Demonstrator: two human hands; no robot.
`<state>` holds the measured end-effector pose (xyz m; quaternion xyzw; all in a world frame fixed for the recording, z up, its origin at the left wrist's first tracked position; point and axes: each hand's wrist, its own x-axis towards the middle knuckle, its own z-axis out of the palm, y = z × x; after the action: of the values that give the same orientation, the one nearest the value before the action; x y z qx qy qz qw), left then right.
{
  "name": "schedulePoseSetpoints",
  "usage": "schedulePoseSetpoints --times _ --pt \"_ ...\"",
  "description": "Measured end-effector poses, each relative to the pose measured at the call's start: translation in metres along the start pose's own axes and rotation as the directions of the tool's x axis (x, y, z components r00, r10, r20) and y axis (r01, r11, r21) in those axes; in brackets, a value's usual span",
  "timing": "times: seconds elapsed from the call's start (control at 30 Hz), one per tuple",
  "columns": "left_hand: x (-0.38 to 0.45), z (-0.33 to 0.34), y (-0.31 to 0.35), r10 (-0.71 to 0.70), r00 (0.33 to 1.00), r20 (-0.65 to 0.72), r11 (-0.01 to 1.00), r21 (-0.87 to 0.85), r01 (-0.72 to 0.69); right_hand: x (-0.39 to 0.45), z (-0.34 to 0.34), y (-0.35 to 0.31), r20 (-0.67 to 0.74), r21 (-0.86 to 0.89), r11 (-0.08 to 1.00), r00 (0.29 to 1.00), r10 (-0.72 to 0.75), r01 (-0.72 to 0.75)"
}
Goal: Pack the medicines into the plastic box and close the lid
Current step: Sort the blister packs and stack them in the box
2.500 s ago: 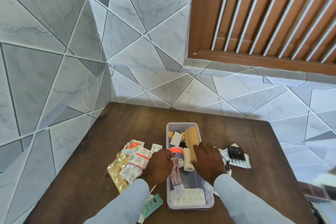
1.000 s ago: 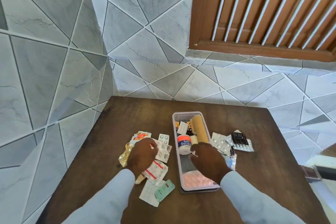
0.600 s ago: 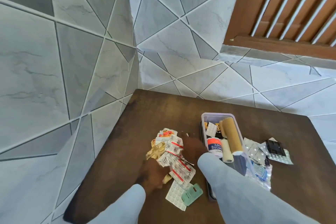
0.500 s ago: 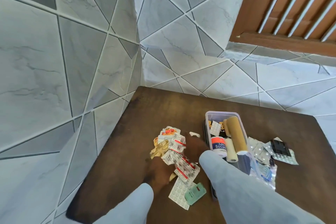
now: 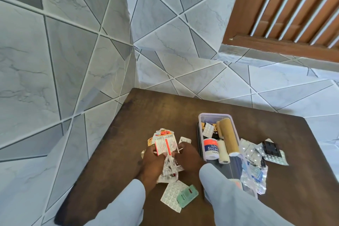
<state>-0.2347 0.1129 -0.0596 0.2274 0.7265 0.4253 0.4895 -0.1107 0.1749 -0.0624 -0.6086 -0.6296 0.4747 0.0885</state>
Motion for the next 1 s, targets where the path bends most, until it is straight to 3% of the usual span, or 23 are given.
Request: schedulePoseSetpoints --times 0.1,0.2,0.27,0.33,0.5,0.73,0.87,1.0 --pt "0.000 -0.004 0.015 0.017 0.998 0.067 0.998 -0.068 -0.012 -0.014 -0.015 -0.003 0.041 0.279 0.960 0.999 -0.021 0.009" --pt "-0.014 0.007 0.042 0.103 0.976 0.191 0.993 -0.076 -0.090 -0.038 -0.057 -0.005 -0.013 0.546 0.835 0.997 -0.070 0.066" --pt "-0.028 0.023 0.058 0.197 0.921 0.335 0.980 -0.029 -0.199 -0.055 -0.095 0.005 -0.084 0.570 0.810 0.990 -0.113 0.140" --pt "-0.039 0.049 0.064 0.239 0.850 0.470 0.943 0.096 -0.318 -0.075 -0.134 0.023 -0.127 0.482 0.857 0.983 -0.135 0.180" --pt "-0.055 0.126 0.056 0.174 0.718 0.673 0.799 0.330 -0.503 -0.107 -0.173 0.079 -0.206 0.158 0.986 0.978 -0.023 0.056" --pt "-0.060 0.162 0.049 0.138 0.734 0.665 0.624 0.518 -0.586 -0.134 -0.156 0.113 -0.326 0.019 1.000 0.945 0.024 -0.019" --pt "-0.055 0.159 0.044 0.105 0.750 0.654 0.466 0.634 -0.618 -0.133 -0.141 0.118 -0.305 -0.352 0.931 0.952 -0.016 -0.097" --pt "-0.056 0.157 0.039 0.108 0.764 0.636 0.390 0.680 -0.621 -0.131 -0.142 0.111 -0.231 -0.480 0.874 0.972 -0.048 -0.071"
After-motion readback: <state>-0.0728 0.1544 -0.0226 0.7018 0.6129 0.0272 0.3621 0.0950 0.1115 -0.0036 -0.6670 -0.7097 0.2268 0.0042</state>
